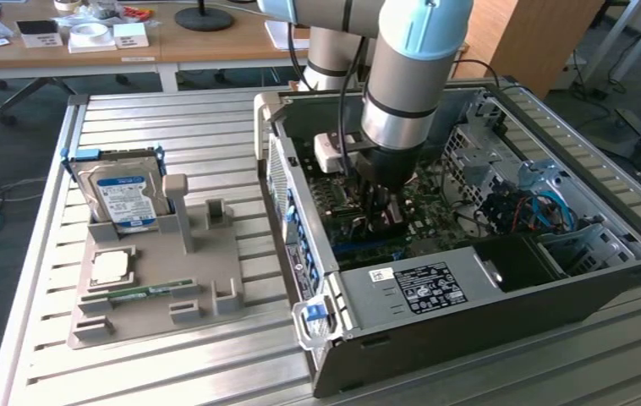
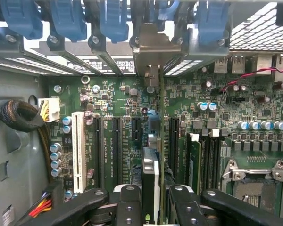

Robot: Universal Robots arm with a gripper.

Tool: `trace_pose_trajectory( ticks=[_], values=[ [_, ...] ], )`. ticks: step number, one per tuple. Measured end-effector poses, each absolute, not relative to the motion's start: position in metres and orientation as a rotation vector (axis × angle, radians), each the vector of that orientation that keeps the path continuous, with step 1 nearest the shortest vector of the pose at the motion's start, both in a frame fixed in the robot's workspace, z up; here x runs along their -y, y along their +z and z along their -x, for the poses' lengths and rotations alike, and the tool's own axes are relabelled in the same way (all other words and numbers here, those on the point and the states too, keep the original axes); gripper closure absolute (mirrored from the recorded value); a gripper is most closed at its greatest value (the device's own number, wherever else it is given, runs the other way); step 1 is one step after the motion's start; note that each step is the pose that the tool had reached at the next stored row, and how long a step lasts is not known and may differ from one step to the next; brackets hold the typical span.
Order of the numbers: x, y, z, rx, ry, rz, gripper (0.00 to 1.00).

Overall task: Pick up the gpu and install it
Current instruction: 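Insert the gpu into the slot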

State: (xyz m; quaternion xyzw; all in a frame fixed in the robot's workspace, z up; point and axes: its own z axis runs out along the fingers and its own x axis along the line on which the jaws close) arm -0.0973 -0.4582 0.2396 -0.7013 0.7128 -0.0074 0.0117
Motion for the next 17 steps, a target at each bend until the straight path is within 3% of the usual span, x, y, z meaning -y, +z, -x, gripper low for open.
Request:
trace_pose_trajectory(
  ticks=[17],
  values=[
    [0.4582,0.2444,0.0897,-2.222,-0.023,2.187,0.73]
  ],
)
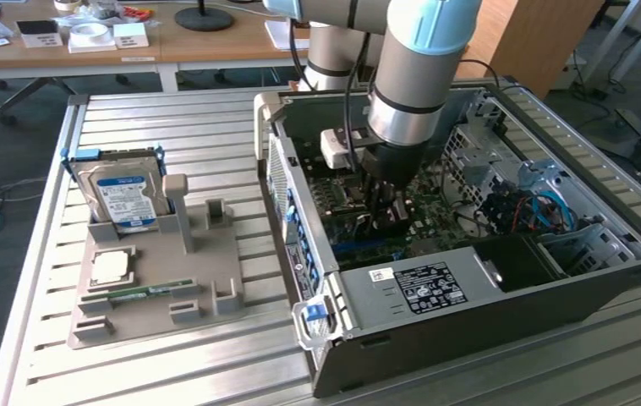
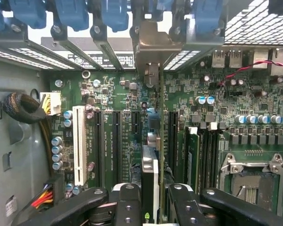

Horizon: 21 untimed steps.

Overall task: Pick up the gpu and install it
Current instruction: 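Insert the gpu into the slot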

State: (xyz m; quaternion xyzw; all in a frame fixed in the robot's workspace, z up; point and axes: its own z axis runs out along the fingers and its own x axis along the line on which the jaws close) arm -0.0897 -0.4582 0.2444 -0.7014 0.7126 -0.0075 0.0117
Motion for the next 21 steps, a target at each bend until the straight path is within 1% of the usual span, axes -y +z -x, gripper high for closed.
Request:
trace_pose_trajectory(
  ticks=[9,14,21],
  values=[
    [0.4582,0.2524,0.0898,-2.223,-0.024,2.187,0.73],
    [0.4581,0.2524,0.0898,-2.218,-0.019,2.183,0.73],
    [0.4582,0.2524,0.0913,-2.208,-0.028,2.177,0.73]
  ],
)
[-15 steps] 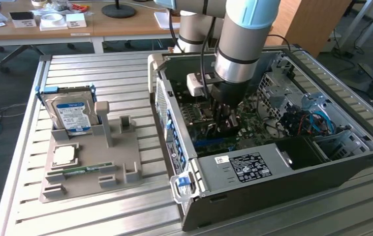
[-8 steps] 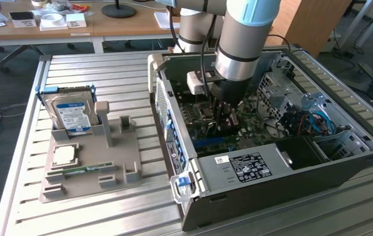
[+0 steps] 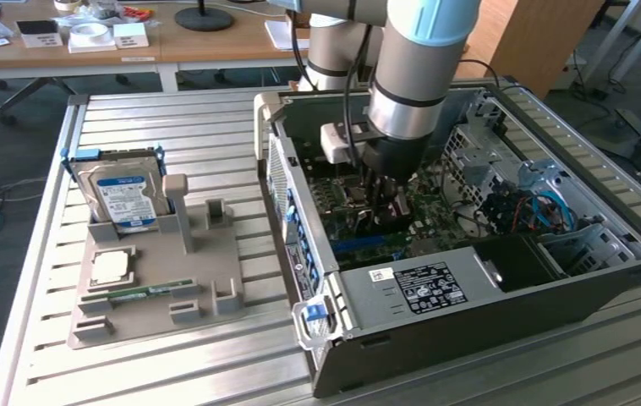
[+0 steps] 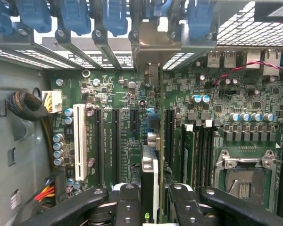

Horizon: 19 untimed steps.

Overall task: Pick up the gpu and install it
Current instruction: 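Insert the gpu into the slot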

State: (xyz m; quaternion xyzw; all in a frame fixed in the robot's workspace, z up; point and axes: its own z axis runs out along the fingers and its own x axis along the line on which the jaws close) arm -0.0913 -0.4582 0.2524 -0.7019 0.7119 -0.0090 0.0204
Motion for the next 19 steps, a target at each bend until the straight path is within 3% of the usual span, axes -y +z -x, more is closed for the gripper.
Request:
trace_pose_trajectory(
  ticks=[19],
  values=[
    [0.4582,0.2504,0.0943,-2.205,-0.029,2.174,0.73]
  ],
)
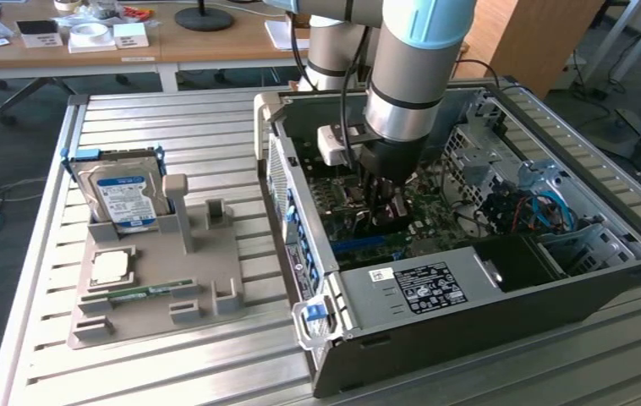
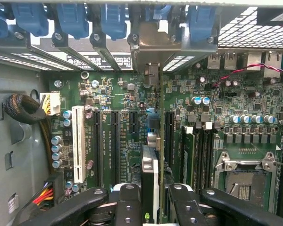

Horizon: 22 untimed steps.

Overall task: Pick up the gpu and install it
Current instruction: 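Insert the gpu into the slot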

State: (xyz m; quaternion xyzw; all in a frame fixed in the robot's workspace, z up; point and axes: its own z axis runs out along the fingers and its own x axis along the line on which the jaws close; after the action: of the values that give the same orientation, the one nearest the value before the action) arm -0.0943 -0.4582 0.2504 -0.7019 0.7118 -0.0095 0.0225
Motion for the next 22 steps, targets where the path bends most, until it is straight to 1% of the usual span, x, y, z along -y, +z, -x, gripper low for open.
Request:
trace_pose_trajectory(
  ticks=[22],
  values=[
    [0.4582,0.2473,0.0953,-2.204,-0.027,2.173,0.73]
  ],
)
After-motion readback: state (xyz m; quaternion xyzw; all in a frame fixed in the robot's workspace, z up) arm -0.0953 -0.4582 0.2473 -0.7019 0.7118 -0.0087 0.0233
